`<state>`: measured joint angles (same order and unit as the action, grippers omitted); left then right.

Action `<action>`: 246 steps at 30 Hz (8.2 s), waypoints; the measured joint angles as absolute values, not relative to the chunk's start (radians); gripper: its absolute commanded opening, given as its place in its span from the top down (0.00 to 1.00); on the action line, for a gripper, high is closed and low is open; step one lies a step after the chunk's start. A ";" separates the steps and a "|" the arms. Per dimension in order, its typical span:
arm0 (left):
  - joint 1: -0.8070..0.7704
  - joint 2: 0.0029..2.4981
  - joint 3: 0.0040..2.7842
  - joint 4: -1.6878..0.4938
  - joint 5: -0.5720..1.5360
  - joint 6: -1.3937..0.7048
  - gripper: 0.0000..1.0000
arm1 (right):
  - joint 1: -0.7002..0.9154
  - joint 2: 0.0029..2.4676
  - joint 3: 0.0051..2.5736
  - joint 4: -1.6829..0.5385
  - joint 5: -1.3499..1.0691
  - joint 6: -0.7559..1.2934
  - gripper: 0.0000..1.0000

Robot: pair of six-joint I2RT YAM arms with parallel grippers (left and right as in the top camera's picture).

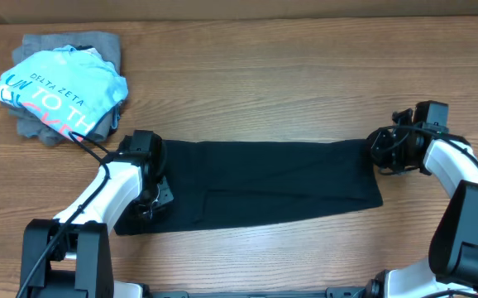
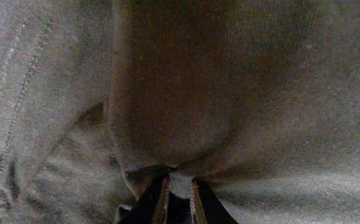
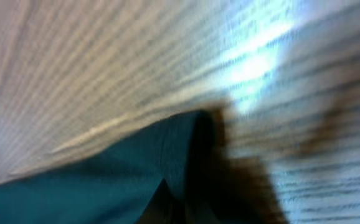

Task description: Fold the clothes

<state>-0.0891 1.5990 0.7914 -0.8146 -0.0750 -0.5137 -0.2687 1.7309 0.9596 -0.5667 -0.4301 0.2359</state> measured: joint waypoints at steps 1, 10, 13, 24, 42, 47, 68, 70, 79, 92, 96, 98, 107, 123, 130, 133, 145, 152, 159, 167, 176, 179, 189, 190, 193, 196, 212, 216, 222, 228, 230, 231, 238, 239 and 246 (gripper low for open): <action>-0.089 1.599 0.791 -0.815 -0.075 -0.514 0.83 | -0.270 1.731 0.963 -0.566 -0.431 0.236 0.84; -0.089 1.599 0.791 -0.815 -0.075 -0.514 0.84 | -0.279 1.731 0.973 -0.656 -0.414 0.240 0.60; -0.089 1.599 0.791 -0.815 -0.075 -0.514 0.84 | -0.279 1.731 0.973 -0.693 -0.385 0.239 0.60; -0.089 1.599 0.791 -0.815 -0.075 -0.514 0.84 | -0.280 1.744 0.955 -0.636 -0.444 0.235 0.88; -0.089 1.599 0.791 -0.814 -0.075 -0.513 0.84 | -0.280 1.744 0.954 -0.598 -0.489 0.238 0.69; -0.089 1.599 0.791 -0.815 -0.075 -0.514 0.83 | -0.280 1.745 0.954 -0.607 -0.482 0.239 0.69; -0.089 1.599 0.791 -0.815 -0.078 -0.513 0.83 | -0.300 1.805 1.078 -0.693 -0.499 0.231 0.95; -0.089 1.599 0.791 -0.815 -0.078 -0.513 0.83 | -0.300 1.805 1.094 -0.690 -0.502 0.226 0.94; -0.089 1.599 0.791 -0.815 -0.078 -0.514 0.84 | -0.303 1.805 1.100 -0.682 -0.479 0.213 0.67; -0.089 1.599 0.791 -0.814 -0.078 -0.513 0.83 | -0.306 1.805 1.055 -0.642 -0.433 0.209 0.59; -0.089 1.599 0.791 -0.814 -0.078 -0.513 0.84 | -0.306 1.805 1.043 -0.628 -0.449 0.201 0.82; -0.089 1.599 0.791 -0.814 -0.078 -0.513 0.84 | -0.305 1.805 1.043 -0.636 -0.455 0.200 0.94; -0.089 1.599 0.791 -0.814 -0.077 -0.513 0.83 | -0.300 1.805 1.043 -0.649 -0.445 0.205 0.96; -0.089 1.599 0.791 -0.814 -0.077 -0.513 0.84 | -0.302 1.805 1.056 -0.577 -0.436 0.210 0.42; -0.082 1.597 0.791 -0.825 -0.097 -0.513 0.56 | -0.355 1.805 1.112 -0.736 -0.445 0.205 0.30; -0.073 1.594 0.788 -0.833 -0.112 -0.513 0.46 | -0.409 1.804 1.155 -0.849 -0.445 0.188 0.28; -0.059 1.606 0.847 -0.857 -0.028 -0.486 0.36 | -0.422 1.803 1.040 -0.828 -0.401 0.096 0.28; -0.059 1.513 1.040 -0.975 -0.004 -0.437 0.22 | -0.363 1.777 0.986 -0.764 -0.404 0.082 0.37; -0.059 1.405 1.172 -1.062 -0.083 -0.410 0.20 | -0.326 1.775 0.970 -0.760 -0.386 0.080 0.91; -0.059 1.404 1.176 -1.109 -0.136 -0.399 0.22 | -0.348 1.776 0.963 -0.784 -0.397 0.116 0.96; -0.059 1.404 1.176 -1.116 -0.152 -0.389 0.25 | -0.360 1.697 1.103 -0.940 -0.355 0.131 0.96; -0.059 1.404 1.176 -1.117 -0.155 -0.388 0.25 | -0.361 1.654 1.180 -0.979 -0.337 0.130 0.96; -0.059 1.404 1.176 -1.121 -0.155 -0.388 0.26 | -0.220 1.570 1.292 -1.076 -0.326 0.131 0.96; -0.059 1.404 1.176 -1.121 -0.155 -0.388 0.26 | -0.180 1.566 1.292 -1.085 -0.326 0.134 0.96; -0.059 1.404 1.176 -1.122 -0.155 -0.388 0.26 | -0.063 1.564 1.293 -1.092 -0.324 0.150 0.96; -0.059 1.404 1.176 -1.122 -0.155 -0.388 0.26 | 0.052 1.564 1.293 -1.074 -0.313 0.186 0.96; -0.059 1.404 1.176 -1.122 -0.155 -0.388 0.26 | 0.421 1.629 1.275 -0.928 -0.234 0.417 0.96; -0.059 1.404 1.176 -1.125 -0.155 -0.388 0.26 | 0.490 1.670 1.275 -0.899 -0.231 0.486 0.96; -0.059 1.404 1.176 -1.130 -0.155 -0.388 0.26 | 0.567 1.748 1.274 -0.878 -0.230 0.532 0.75; -0.059 1.404 1.176 -1.130 -0.155 -0.388 0.25 | 0.598 1.774 1.269 -0.820 -0.255 0.544 0.45; -0.059 1.404 1.176 -1.130 -0.155 -0.388 0.24 | 0.591 1.774 1.270 -0.813 -0.259 0.546 0.45; -0.059 1.404 1.176 -1.130 -0.155 -0.388 0.24 | 0.582 1.774 1.270 -0.813 -0.260 0.545 0.45; -0.059 1.404 1.176 -1.130 -0.155 -0.388 0.22 | 0.457 1.765 1.279 -0.905 -0.258 0.531 0.30; -0.059 1.404 1.176 -1.130 -0.155 -0.388 0.22 | 0.439 1.765 1.279 -0.923 -0.255 0.516 0.33; -0.059 1.404 1.176 -1.129 -0.154 -0.388 0.23 | 0.400 1.760 1.247 -0.981 -0.244 0.447 0.74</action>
